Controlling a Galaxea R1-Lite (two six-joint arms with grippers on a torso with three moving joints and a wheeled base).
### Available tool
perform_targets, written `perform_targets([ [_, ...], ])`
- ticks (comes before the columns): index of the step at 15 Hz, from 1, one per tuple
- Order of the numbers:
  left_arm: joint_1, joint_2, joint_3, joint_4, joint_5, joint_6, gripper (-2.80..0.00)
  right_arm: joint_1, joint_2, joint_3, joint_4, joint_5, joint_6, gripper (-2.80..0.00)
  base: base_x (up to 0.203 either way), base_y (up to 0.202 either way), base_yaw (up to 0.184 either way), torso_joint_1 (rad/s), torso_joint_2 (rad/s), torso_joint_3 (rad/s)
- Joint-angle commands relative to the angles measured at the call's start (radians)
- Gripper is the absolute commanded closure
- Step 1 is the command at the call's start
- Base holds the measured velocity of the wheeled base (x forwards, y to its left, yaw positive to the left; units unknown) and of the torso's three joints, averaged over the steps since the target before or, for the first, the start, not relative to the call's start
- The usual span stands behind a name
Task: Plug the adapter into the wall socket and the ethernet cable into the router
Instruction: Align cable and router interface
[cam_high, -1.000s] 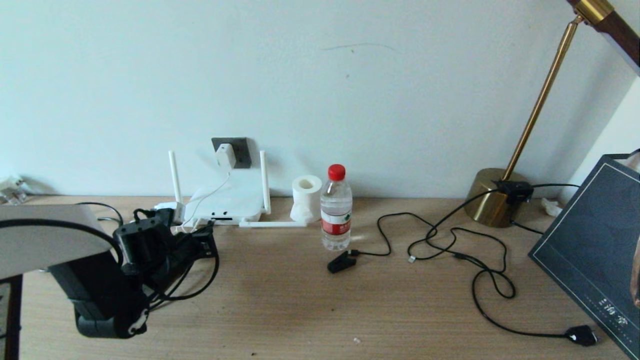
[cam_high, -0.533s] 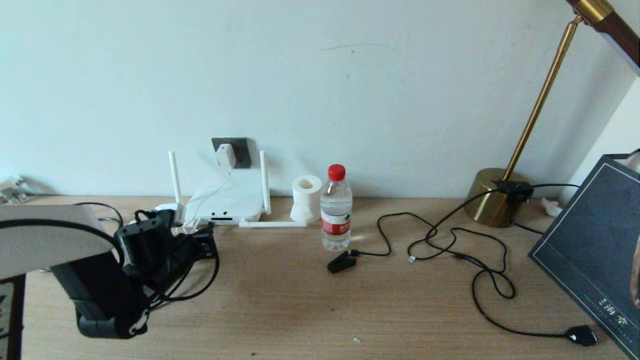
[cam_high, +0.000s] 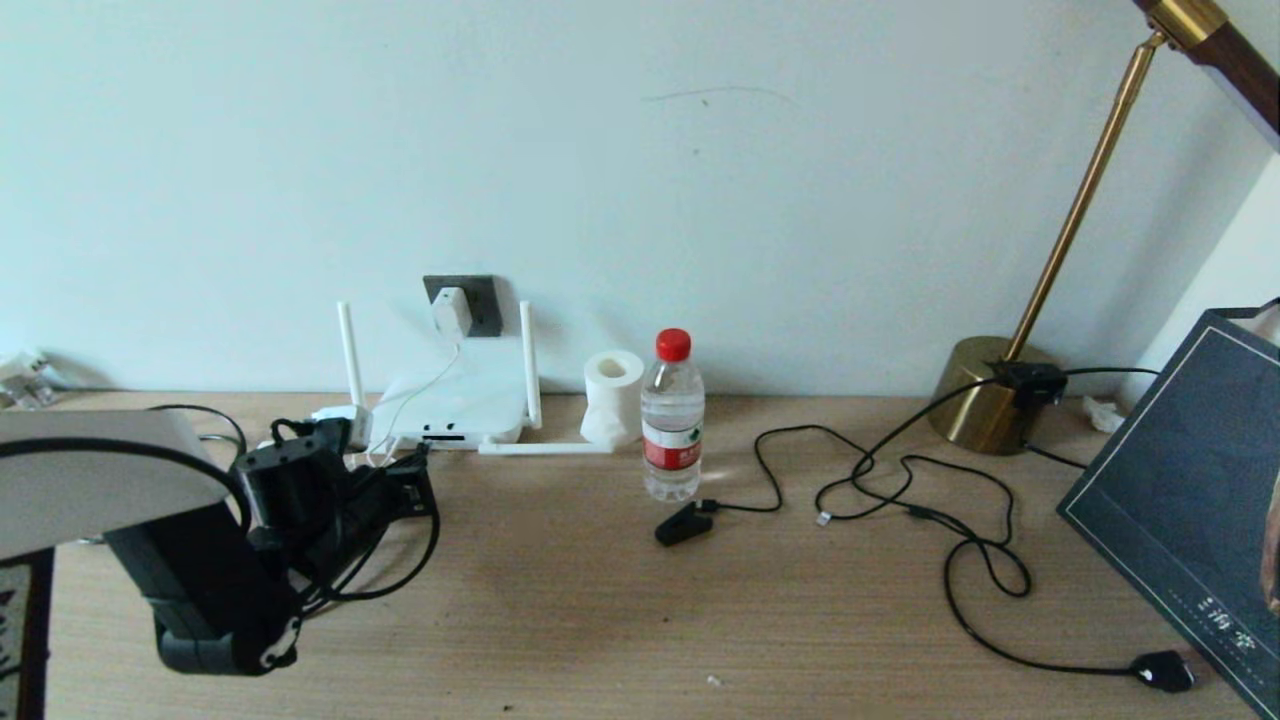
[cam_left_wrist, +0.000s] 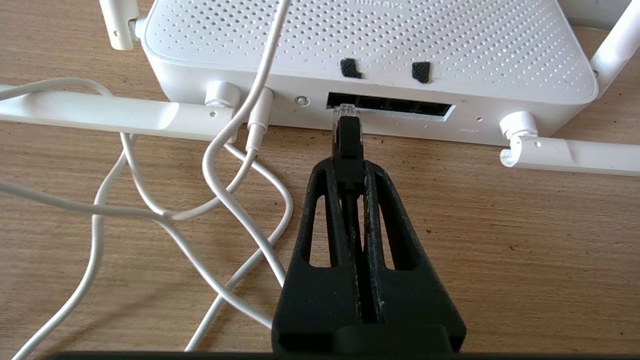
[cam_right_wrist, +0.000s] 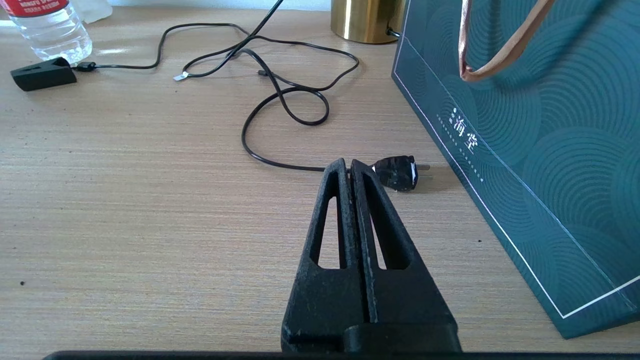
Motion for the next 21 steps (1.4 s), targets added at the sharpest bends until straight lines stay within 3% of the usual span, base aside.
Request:
perform_targets([
  [1, 0.000, 0.002, -0.007, -0.008, 0.000, -0.001, 0.00, 0.000, 0.001, 0.001, 0.000, 0.000, 0.000, 0.00, 0.000, 0.000, 0.000, 0.000, 0.00, 0.000],
  [21, 0.000, 0.022, -0.026, -0.007, 0.000, -0.001, 0.00, 0.000, 0.001, 0.000, 0.000, 0.000, 0.000, 0.00, 0.000, 0.000, 0.000, 0.000, 0.00, 0.000],
])
